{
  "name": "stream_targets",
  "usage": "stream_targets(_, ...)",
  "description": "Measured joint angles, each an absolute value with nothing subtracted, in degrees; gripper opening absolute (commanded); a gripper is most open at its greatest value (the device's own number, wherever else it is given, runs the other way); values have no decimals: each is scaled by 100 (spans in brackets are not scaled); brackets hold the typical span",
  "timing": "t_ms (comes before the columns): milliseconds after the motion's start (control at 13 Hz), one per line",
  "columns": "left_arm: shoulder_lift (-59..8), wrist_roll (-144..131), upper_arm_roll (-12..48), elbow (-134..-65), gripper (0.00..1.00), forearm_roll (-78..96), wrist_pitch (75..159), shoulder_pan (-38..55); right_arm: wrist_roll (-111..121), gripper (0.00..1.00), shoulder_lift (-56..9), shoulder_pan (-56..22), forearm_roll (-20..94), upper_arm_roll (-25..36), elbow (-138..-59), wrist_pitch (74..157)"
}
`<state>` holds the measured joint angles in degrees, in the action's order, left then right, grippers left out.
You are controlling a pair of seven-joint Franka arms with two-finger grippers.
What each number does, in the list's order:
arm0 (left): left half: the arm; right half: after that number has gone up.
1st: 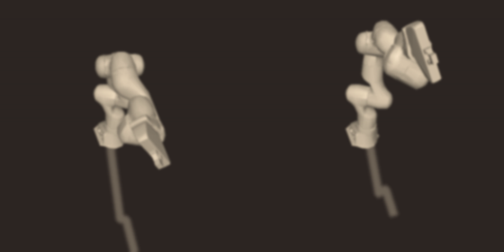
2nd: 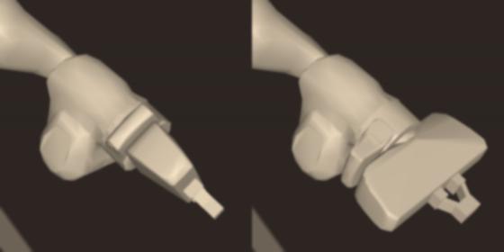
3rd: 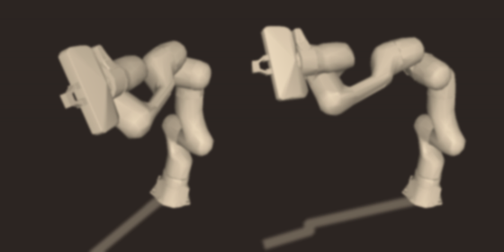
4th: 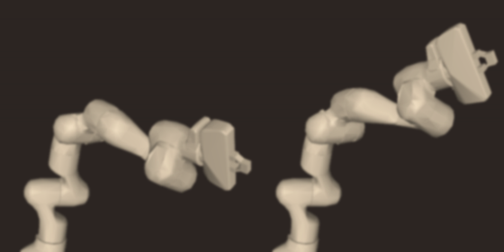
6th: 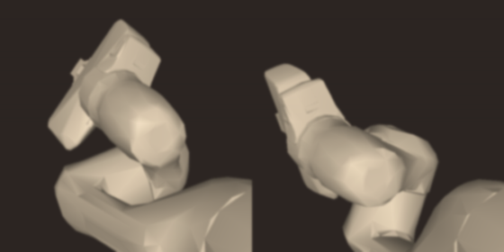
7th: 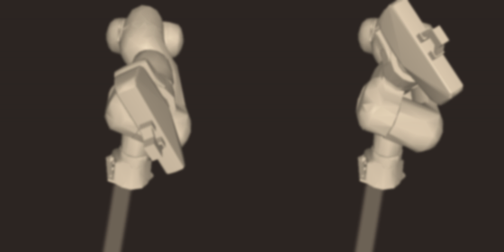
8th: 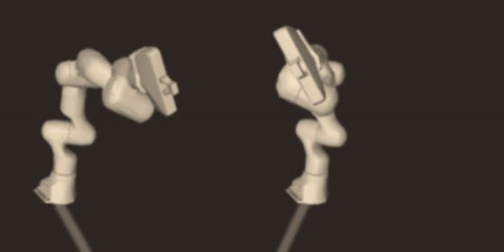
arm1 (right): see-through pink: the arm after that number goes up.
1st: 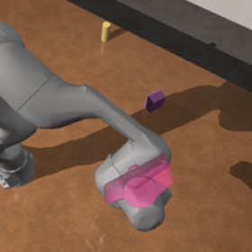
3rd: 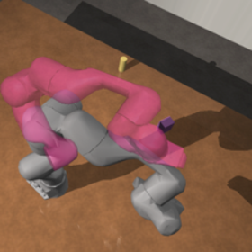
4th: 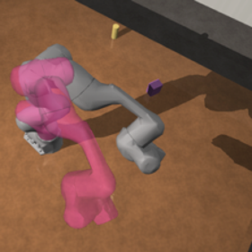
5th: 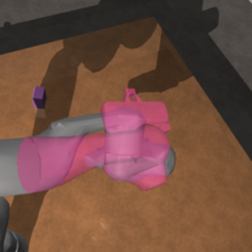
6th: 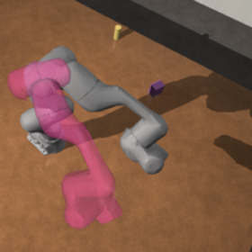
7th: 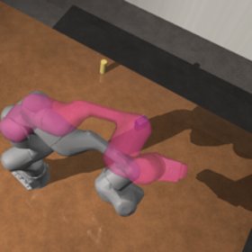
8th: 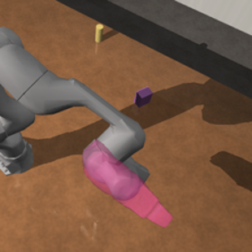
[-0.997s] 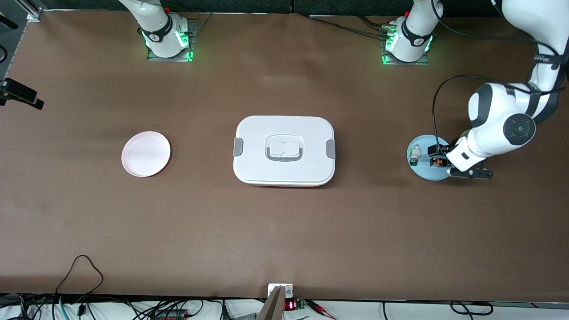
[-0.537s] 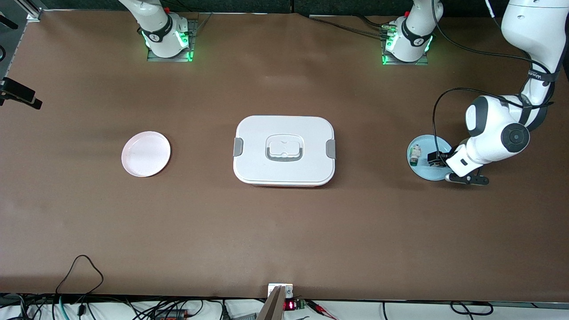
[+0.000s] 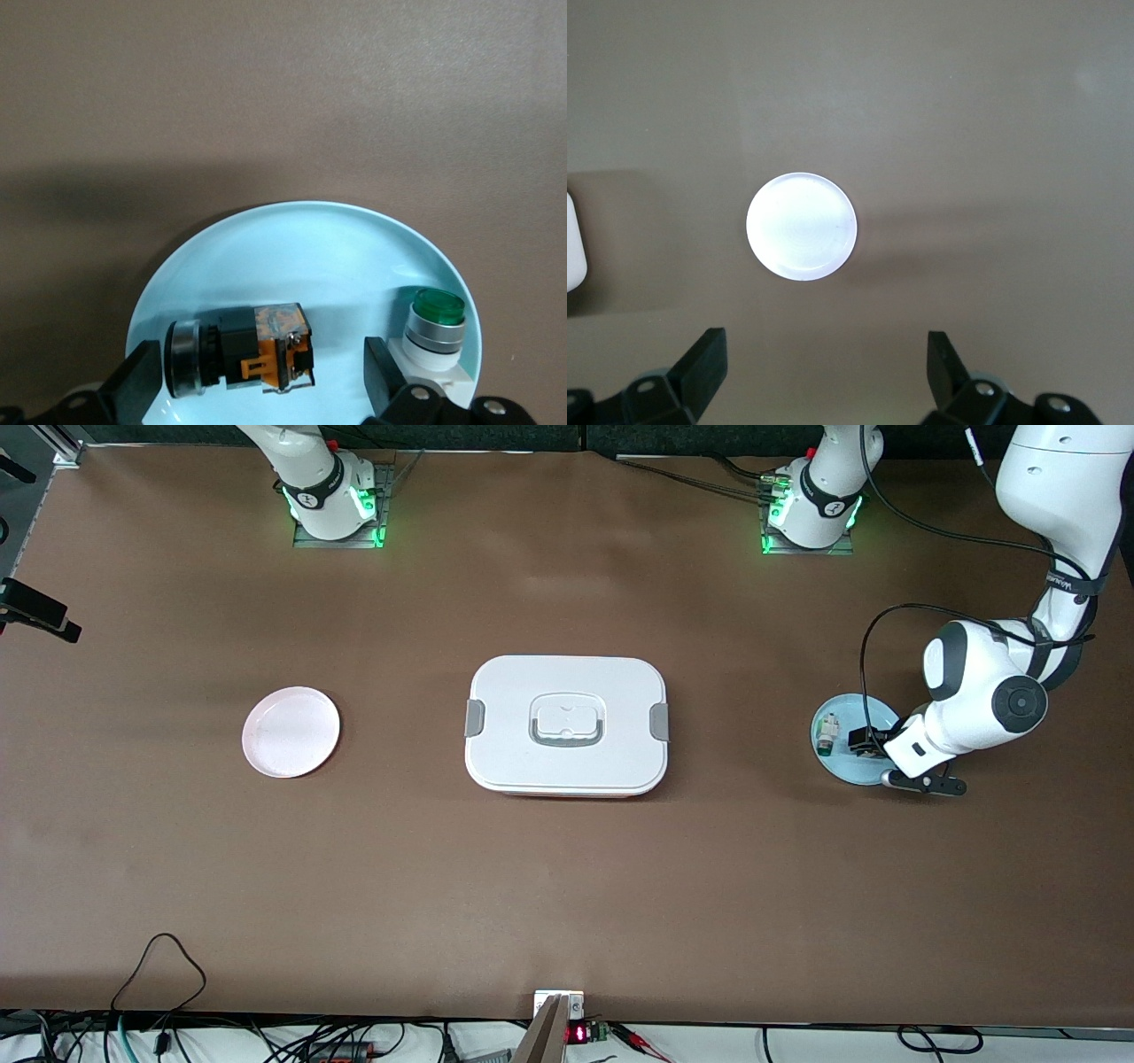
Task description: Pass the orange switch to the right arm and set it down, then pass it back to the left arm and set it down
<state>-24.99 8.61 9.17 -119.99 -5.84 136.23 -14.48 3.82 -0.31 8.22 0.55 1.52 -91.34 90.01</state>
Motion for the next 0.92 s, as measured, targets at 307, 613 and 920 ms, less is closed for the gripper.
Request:
stream_targets(307, -2551, 929, 914, -12008, 100, -584, 13634, -1509, 382, 100, -30, 816, 55, 143, -9134, 9001)
stream_targets(613, -2653, 941, 910, -12053, 99, -584, 13639, -1576, 382, 100, -31, 814, 55, 133, -9134, 9001)
stream_targets(920, -2731, 1072, 910, -12069, 36, -584, 13727, -1615, 382, 100, -31, 814, 55, 132, -9134, 9001)
